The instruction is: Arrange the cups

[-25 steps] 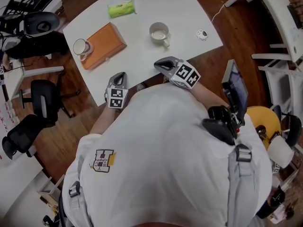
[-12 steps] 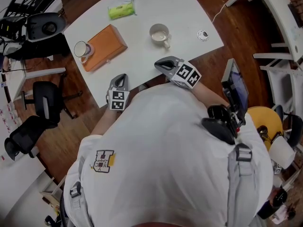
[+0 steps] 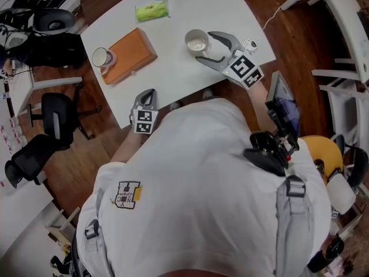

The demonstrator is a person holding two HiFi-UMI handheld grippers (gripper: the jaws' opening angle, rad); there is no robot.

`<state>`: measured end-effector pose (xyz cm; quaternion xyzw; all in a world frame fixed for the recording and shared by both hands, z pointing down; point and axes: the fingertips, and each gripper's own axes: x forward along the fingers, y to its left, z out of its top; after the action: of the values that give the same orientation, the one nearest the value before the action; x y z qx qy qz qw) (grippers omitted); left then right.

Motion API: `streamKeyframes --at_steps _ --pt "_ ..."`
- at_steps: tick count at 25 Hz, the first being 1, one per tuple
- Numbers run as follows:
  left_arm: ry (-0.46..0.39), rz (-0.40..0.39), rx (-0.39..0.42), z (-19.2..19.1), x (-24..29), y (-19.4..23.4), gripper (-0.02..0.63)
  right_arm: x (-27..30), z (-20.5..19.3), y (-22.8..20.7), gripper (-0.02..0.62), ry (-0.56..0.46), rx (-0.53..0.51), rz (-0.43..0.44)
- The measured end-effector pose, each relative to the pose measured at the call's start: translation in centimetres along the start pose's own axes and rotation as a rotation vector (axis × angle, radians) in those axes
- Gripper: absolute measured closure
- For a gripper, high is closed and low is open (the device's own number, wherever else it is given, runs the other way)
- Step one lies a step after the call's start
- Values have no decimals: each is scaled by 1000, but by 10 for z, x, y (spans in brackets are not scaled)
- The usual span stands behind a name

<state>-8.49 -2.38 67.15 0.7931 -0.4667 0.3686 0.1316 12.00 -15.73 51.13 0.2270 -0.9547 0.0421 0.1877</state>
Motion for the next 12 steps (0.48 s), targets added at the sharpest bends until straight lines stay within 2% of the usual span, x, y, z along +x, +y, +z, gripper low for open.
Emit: streamKeyframes --at_steps 3,5,8,12 --pt "3 1 -2 0 0 0 606 33 -36 -17 82 233 -18 68" --pt "5 5 -5 0 0 -1 606 51 -59 -16 32 371 -53 127" --pt "5 18 -11 -1 1 -1 606 70 -81 -12 18 491 -90 182" --pt "5 30 -17 -2 2 0 606 91 -90 -11 33 523 -93 203"
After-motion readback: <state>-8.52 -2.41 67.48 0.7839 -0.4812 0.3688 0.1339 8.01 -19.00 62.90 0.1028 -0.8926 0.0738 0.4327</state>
